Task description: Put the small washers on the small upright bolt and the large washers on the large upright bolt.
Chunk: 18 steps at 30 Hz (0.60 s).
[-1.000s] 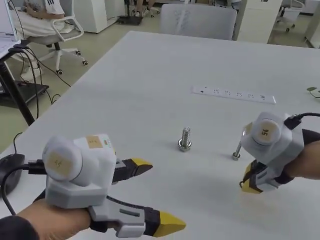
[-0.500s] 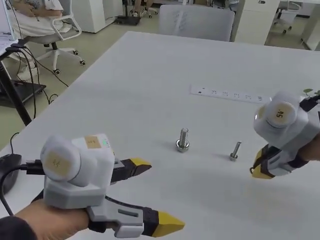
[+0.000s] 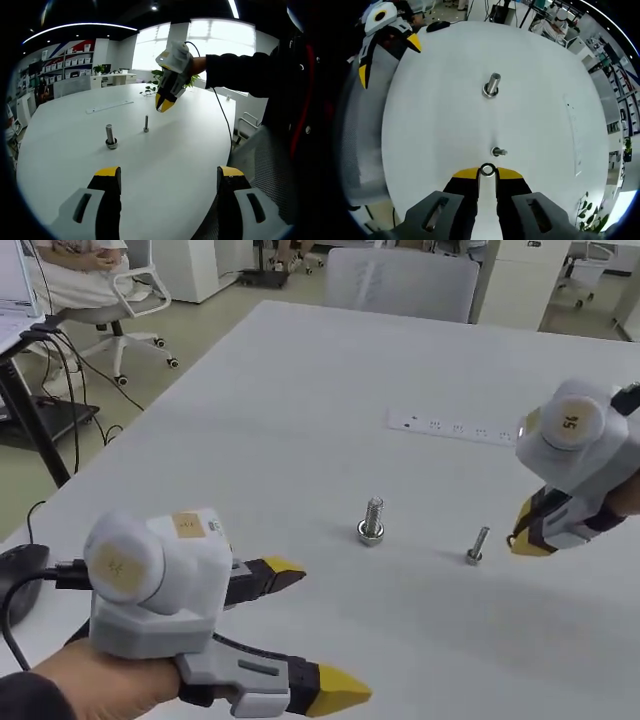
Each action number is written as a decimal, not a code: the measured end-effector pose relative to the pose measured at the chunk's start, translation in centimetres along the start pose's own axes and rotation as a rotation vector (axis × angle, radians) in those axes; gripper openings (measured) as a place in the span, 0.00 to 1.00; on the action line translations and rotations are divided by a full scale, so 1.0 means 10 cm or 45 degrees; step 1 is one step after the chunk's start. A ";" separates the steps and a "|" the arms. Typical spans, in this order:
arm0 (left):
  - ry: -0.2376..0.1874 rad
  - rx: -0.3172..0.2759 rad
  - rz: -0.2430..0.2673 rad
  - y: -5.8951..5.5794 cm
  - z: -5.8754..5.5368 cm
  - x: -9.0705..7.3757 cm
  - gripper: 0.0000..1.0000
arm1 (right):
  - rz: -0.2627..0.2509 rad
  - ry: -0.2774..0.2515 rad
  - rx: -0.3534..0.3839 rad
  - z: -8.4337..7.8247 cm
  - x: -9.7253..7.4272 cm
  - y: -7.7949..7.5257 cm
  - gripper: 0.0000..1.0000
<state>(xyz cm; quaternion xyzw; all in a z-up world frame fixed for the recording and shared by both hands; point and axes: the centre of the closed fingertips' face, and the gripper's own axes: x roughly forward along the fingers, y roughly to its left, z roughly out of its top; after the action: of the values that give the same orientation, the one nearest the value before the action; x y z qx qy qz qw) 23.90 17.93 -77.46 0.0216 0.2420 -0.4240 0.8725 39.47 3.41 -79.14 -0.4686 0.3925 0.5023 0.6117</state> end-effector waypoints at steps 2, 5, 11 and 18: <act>0.000 -0.005 0.001 0.01 0.00 0.00 0.78 | 0.001 0.003 -0.006 0.02 0.02 -0.03 0.13; 0.001 -0.007 0.006 0.01 -0.01 0.00 0.78 | 0.000 0.010 -0.025 0.05 0.05 -0.10 0.13; 0.006 -0.015 0.014 0.03 -0.03 0.00 0.78 | 0.007 0.021 -0.045 0.10 0.12 -0.17 0.13; 0.005 -0.024 0.023 0.05 -0.03 0.01 0.78 | 0.021 0.037 -0.068 0.10 0.21 -0.22 0.13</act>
<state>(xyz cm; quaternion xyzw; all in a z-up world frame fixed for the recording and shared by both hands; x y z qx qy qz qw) 24.19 18.29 -77.86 0.0166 0.2475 -0.4140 0.8758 42.00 4.79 -80.46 -0.4887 0.3917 0.5108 0.5889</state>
